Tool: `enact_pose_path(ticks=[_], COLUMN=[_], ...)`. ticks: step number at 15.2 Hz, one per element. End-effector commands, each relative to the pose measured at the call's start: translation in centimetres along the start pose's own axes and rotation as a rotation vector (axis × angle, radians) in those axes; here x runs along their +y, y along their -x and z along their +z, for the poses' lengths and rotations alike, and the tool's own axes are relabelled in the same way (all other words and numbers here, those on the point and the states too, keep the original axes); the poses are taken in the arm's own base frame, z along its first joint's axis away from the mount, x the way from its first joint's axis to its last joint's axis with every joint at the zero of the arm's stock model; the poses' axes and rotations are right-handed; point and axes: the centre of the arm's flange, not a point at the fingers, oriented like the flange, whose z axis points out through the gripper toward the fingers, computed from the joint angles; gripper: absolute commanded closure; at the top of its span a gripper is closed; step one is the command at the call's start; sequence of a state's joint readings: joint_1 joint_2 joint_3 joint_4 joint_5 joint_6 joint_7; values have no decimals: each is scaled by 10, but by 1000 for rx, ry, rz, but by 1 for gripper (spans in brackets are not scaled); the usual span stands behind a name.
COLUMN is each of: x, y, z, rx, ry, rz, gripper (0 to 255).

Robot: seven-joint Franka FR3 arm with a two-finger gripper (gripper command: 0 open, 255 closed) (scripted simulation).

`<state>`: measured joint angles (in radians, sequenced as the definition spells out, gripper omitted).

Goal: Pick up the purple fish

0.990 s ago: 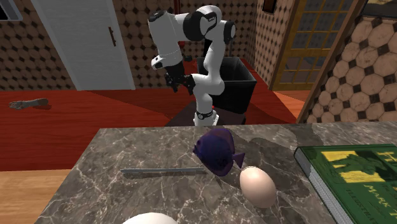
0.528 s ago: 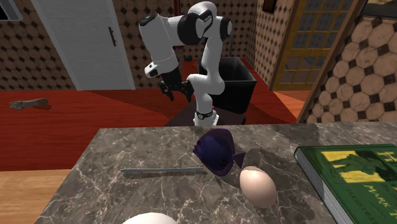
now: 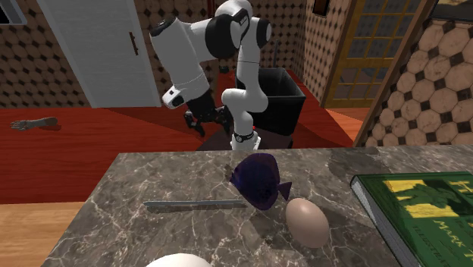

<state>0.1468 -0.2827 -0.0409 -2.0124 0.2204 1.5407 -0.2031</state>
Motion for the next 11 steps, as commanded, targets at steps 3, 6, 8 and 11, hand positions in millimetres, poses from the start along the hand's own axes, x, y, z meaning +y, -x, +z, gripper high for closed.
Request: enact_pose_path(ticks=[3,6,8,11], x=[-22,-40,-53,-75], y=[-50,-84,-106,-137], z=[-4,-8,-11,-16], rx=[-1,-1,-2,-3], ry=[-24,-42,-54,-71], rz=[-103,-179,-229,-305], gripper=[0,0,0,0])
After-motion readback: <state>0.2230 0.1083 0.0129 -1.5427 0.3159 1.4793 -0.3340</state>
